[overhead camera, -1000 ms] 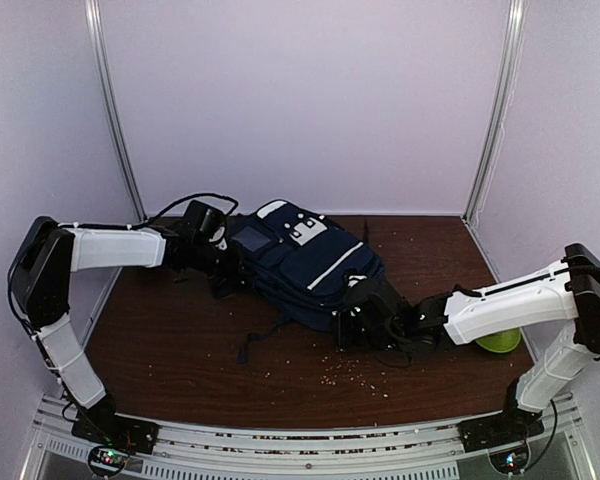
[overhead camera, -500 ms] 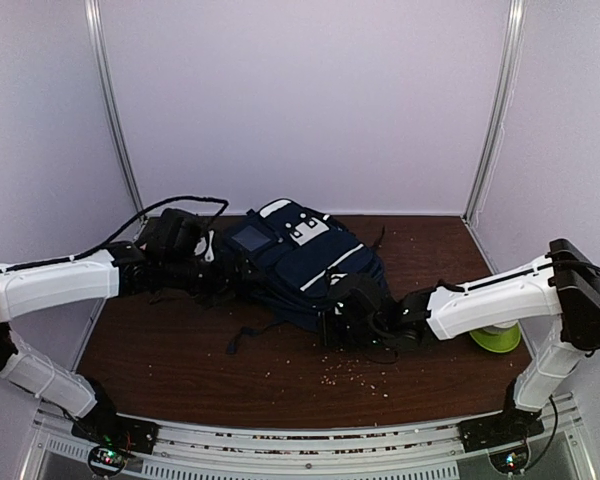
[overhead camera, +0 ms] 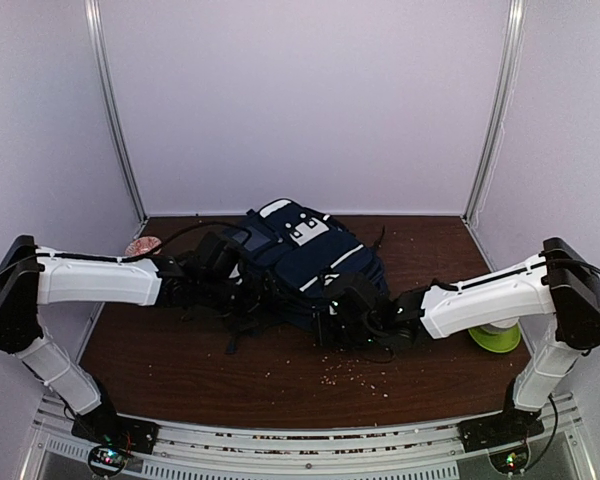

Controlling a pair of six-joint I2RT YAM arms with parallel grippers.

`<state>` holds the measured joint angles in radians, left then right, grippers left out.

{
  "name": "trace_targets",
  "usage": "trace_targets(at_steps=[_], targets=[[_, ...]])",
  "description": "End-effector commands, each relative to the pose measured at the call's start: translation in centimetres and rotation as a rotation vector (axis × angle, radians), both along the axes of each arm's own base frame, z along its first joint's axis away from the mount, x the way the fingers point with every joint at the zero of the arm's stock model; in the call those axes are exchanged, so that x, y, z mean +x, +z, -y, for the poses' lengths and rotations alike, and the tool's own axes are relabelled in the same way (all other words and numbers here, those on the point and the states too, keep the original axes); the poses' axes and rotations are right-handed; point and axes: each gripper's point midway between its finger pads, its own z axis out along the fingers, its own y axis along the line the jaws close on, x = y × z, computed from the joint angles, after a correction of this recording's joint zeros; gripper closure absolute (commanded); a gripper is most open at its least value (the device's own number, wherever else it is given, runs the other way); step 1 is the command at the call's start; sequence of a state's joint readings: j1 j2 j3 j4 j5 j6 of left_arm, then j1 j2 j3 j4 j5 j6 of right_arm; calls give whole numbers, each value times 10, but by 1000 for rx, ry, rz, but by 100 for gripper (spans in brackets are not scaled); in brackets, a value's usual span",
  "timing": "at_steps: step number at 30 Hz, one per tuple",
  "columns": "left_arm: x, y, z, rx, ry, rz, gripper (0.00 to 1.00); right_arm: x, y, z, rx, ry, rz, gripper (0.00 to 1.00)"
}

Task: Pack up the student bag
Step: Zip the student bag at the center of the board.

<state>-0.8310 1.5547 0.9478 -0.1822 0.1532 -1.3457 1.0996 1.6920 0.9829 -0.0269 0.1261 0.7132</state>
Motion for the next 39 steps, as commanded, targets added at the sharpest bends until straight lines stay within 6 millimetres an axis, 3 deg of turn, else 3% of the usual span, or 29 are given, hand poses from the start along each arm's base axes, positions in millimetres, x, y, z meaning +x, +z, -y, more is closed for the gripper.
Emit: trace_targets(at_steps=[1,5,11,17,21,25,31,39], targets=[[19,16,27,-80,-3,16,4,-2,20,-19,80,45,26,100],[29,4,28,-62,14,1,11,-3,23,-18,83,50,29,100],[35,-10,30,-45,12,-11,35,-6,20,-14,76,53,22,100],[40,-30,16,-5,30,-41,57,-10,19,-10,70,70,19,100],[48,-38,5,-2,54,-48,75,-13,21,-6,66,75,17,100],[59,-33,-2,-1,62,-33,98,-15,26,-2,61,76,20,100],[71,-14,-27,6,109,6,100,-18,36,14,27,57,26,100],[75,0,-57,8,145,36,100,-18,36,53,-48,-38,33,100]])
